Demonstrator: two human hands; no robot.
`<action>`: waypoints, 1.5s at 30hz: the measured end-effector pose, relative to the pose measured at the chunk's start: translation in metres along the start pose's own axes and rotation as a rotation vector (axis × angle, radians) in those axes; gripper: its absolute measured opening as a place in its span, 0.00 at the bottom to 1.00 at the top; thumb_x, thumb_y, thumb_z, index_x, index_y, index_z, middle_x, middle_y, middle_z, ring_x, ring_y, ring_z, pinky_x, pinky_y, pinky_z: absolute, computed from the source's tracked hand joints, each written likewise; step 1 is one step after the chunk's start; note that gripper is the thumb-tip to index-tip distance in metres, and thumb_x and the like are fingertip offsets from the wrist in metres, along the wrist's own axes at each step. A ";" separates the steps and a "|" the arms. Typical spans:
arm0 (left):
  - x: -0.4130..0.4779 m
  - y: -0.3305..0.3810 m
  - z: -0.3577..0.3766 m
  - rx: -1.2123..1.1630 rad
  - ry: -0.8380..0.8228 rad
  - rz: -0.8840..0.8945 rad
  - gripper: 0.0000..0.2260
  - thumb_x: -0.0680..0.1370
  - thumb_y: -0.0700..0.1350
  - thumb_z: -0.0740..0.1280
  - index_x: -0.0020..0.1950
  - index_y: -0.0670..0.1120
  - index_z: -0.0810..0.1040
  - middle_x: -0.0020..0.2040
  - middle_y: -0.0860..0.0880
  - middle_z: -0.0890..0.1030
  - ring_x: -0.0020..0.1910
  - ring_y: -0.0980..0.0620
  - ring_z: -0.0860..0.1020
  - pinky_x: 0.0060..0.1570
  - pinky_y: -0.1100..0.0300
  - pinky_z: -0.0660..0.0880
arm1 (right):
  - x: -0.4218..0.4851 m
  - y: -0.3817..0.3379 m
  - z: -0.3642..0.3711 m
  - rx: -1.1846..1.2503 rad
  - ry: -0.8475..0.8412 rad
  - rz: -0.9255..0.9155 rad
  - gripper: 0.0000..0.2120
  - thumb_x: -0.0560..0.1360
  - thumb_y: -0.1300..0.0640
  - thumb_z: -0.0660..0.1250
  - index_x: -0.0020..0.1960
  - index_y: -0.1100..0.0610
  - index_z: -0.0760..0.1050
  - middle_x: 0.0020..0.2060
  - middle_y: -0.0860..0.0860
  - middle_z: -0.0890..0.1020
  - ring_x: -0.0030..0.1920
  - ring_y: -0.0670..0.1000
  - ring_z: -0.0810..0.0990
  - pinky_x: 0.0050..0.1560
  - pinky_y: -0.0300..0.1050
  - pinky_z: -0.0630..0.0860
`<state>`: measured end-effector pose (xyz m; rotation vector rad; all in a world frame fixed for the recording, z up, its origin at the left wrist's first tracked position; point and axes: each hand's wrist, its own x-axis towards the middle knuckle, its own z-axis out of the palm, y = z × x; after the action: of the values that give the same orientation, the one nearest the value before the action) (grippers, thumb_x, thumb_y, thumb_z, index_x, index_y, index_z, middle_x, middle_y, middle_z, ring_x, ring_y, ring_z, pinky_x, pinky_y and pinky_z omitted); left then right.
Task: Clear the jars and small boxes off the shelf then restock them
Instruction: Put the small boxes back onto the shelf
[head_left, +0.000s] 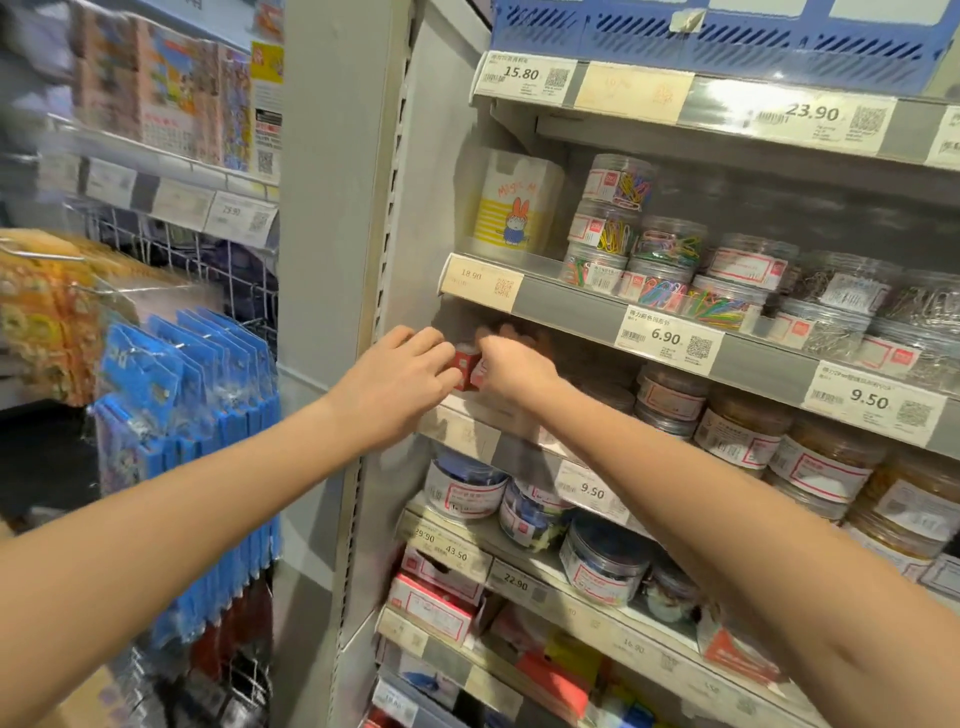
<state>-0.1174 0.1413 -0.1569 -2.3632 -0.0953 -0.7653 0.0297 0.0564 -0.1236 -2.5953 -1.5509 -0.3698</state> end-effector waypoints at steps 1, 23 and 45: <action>-0.001 0.003 0.001 -0.021 0.003 -0.002 0.17 0.61 0.37 0.73 0.49 0.44 0.79 0.48 0.45 0.78 0.51 0.43 0.76 0.45 0.51 0.73 | 0.005 -0.002 -0.002 -0.028 -0.079 0.006 0.21 0.79 0.55 0.60 0.70 0.58 0.63 0.65 0.58 0.71 0.64 0.58 0.72 0.59 0.47 0.68; -0.007 0.016 0.026 -0.148 0.104 -0.122 0.15 0.64 0.33 0.66 0.48 0.44 0.78 0.47 0.45 0.78 0.50 0.44 0.75 0.47 0.52 0.70 | 0.066 0.034 0.012 -0.309 -0.137 -0.026 0.51 0.63 0.41 0.76 0.76 0.50 0.51 0.67 0.57 0.69 0.64 0.59 0.70 0.61 0.48 0.69; -0.011 0.015 0.027 -0.088 0.096 -0.065 0.17 0.65 0.35 0.52 0.46 0.44 0.77 0.46 0.45 0.77 0.51 0.44 0.75 0.56 0.47 0.69 | 0.083 0.024 0.043 -0.471 -0.003 0.054 0.33 0.78 0.51 0.62 0.77 0.53 0.49 0.62 0.61 0.74 0.58 0.60 0.77 0.56 0.53 0.75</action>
<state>-0.1087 0.1469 -0.1880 -2.4116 -0.1007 -0.9301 0.0947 0.1247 -0.1434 -2.9665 -1.5427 -0.8144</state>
